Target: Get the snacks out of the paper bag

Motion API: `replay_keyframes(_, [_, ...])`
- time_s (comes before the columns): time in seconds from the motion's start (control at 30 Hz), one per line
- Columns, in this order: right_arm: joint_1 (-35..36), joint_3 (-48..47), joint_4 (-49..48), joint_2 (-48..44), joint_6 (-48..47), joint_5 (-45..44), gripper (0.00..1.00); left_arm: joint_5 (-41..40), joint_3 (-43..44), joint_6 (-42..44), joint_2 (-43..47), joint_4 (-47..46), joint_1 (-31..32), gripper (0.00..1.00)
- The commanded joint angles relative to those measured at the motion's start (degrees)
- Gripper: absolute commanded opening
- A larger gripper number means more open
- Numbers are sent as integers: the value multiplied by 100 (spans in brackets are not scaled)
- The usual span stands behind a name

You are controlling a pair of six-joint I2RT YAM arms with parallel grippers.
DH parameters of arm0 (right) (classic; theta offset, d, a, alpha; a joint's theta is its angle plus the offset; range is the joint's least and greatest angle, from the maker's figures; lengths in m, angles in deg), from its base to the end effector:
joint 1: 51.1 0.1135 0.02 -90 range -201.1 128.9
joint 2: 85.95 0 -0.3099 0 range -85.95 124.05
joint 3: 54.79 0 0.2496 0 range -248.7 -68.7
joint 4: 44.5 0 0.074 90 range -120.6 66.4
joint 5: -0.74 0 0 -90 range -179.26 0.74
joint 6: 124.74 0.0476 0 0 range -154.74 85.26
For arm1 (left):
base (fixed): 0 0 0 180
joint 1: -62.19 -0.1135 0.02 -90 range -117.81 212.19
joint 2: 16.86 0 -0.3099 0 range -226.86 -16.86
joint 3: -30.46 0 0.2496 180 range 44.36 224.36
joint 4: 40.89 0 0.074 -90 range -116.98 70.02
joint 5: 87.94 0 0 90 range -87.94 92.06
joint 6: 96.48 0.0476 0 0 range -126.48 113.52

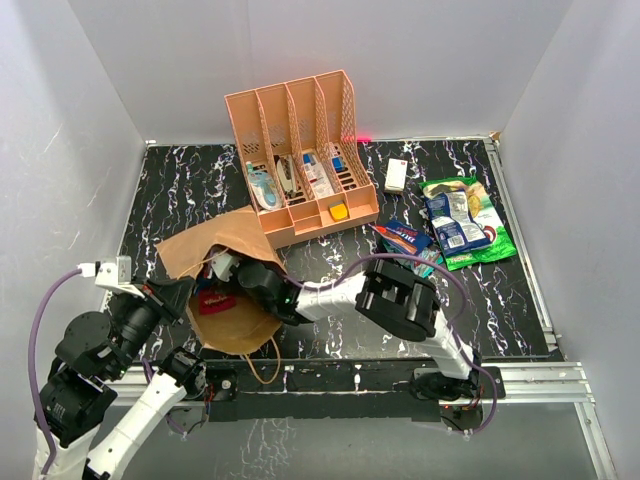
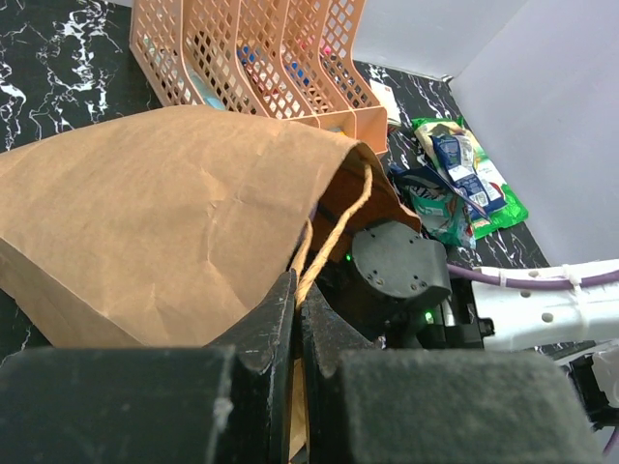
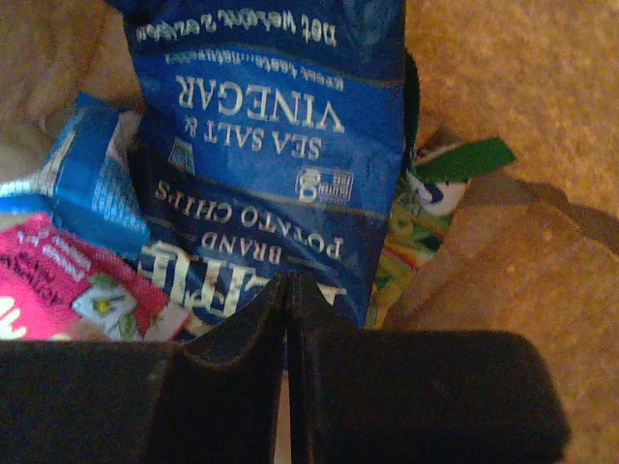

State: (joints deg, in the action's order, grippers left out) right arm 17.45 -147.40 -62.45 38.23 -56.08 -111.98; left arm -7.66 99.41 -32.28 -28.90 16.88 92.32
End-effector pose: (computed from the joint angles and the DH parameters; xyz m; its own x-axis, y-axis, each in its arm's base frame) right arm 0.2078 0.4785 0.2114 0.1823 -0.4540 -0.8721 -0.7031 0.5598 -0.4384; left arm -0.0184 0.0200 0.3854 -0.1635 -0.4011 -0.9013 0.3083 0.8471 -0.4329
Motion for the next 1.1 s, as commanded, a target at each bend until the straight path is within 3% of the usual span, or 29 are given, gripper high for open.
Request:
replay_keyframes(0.0, [30, 507, -724, -699, 378, -390, 8, -123, -21, -166, 51, 81, 19, 0])
replay_keyframes(0.1, [44, 861, -693, -1037, 512, -209, 8, -176, -49, -259, 78, 40, 16, 0])
replay_keyframes(0.3, [44, 1385, -994, -1230, 20, 1158, 9, -137, -132, -322, 78, -91, 17, 0])
replay_keyframes(0.4, [51, 1591, -905, -1373, -460, 2234, 24, -125, -109, -296, 78, -74, 12, 0])
replay_keyframes(0.47, [76, 1653, -678, -1454, -870, 2725, 47, -99, -129, -294, 86, -89, 16, 0])
replay_keyframes(0.5, [93, 1643, -517, -1476, -1074, 2863, 54, -85, -134, -294, 87, -98, 12, 0])
replay_keyframes(0.57, [122, 1609, -212, -1517, -1398, 3020, 62, -84, -132, -285, 82, -120, 19, 0])
replay_keyframes(0.73, [147, 1472, 467, -1695, -1608, 3252, 68, -83, -128, -250, 69, -112, 18, 0])
replay_keyframes(1.07, [254, 2119, 700, -2380, -2187, 3384, 81, -65, -29, -180, 42, -35, 17, 0])
